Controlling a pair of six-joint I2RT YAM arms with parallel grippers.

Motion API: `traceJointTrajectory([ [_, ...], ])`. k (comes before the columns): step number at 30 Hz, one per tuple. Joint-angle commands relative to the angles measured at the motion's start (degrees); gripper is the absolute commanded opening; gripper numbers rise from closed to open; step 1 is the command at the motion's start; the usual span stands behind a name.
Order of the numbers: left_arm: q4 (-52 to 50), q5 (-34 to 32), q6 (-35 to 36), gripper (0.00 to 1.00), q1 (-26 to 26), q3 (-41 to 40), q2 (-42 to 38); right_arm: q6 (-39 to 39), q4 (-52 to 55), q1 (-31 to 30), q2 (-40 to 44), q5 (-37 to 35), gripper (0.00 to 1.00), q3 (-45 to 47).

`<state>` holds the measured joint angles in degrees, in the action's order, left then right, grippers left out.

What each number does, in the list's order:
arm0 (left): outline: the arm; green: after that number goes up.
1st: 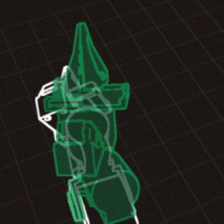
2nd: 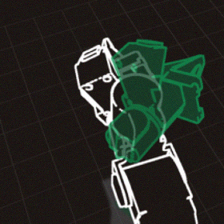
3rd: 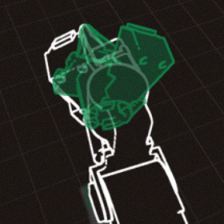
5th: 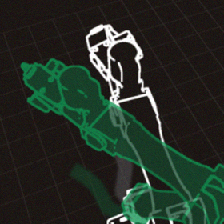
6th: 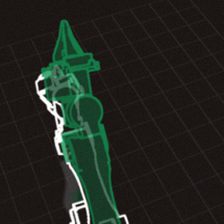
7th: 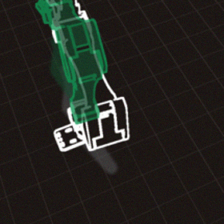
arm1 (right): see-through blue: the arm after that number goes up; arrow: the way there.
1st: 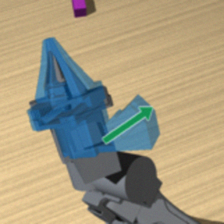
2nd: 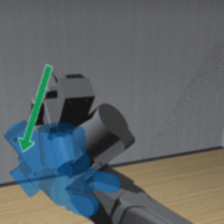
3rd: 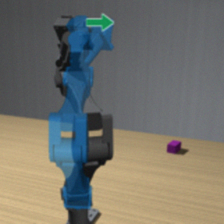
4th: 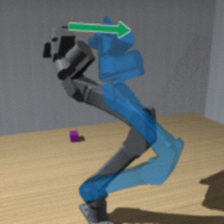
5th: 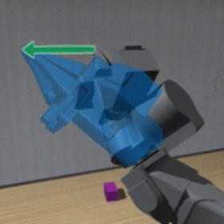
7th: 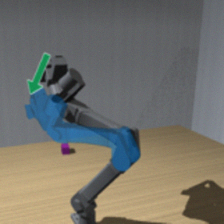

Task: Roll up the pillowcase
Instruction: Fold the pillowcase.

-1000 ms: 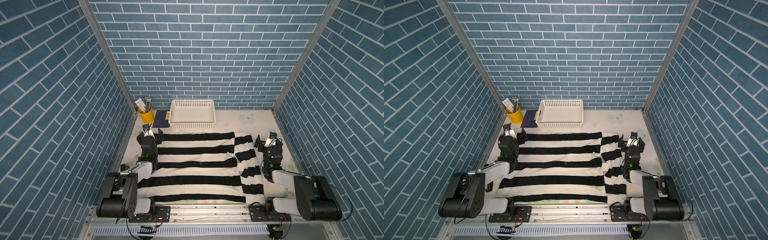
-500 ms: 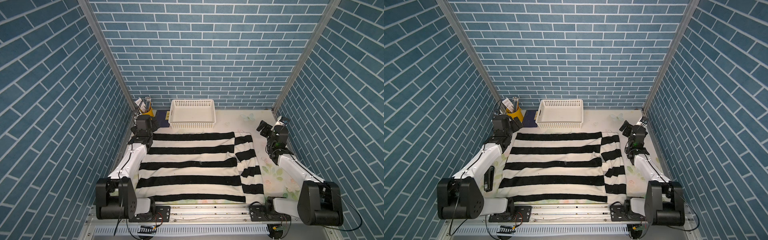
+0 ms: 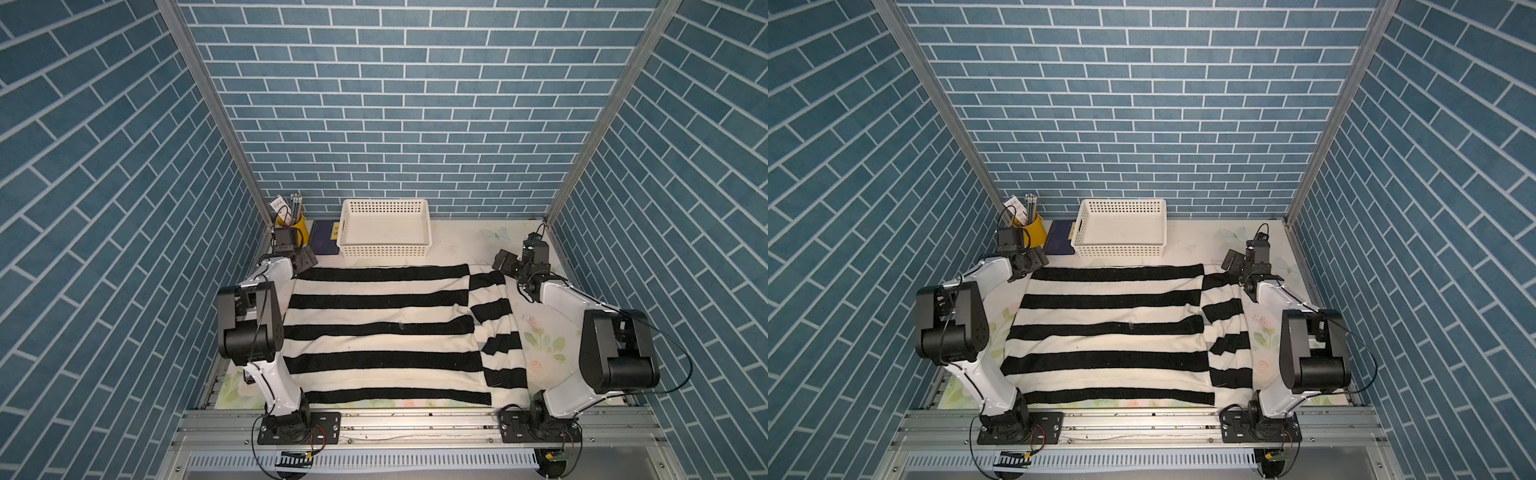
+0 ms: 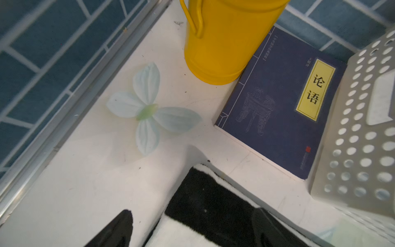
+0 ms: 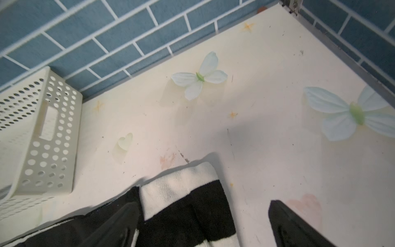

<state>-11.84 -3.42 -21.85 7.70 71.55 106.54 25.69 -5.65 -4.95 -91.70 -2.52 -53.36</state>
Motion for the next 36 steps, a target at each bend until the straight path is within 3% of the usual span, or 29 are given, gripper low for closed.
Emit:
traceJointTrajectory([
  [1,-1.0,3.4,1.4,0.87,0.8,2.6,4.2,-0.4,3.6,-0.3,-1.6,0.3,1.0,-3.0],
  [3,-1.1,4.4,1.7,0.82,0.8,3.9,6.4,-0.5,4.7,-0.4,-2.7,0.1,1.0,-3.9],
  [15,-1.3,4.0,2.9,0.76,0.8,9.5,14.0,-1.3,11.5,-0.6,-8.9,-1.5,0.98,-10.4],
  [26,0.3,4.1,3.7,0.39,0.8,6.8,13.0,-2.0,21.1,-0.4,-22.4,0.1,0.7,-22.7],
  [33,0.9,4.4,3.6,0.42,0.8,6.0,12.1,-0.2,22.8,0.0,-28.2,0.8,0.66,-28.6],
  [36,0.8,4.2,3.8,0.43,0.8,6.0,12.0,0.0,23.9,0.3,-30.3,2.2,0.57,-30.9],
])
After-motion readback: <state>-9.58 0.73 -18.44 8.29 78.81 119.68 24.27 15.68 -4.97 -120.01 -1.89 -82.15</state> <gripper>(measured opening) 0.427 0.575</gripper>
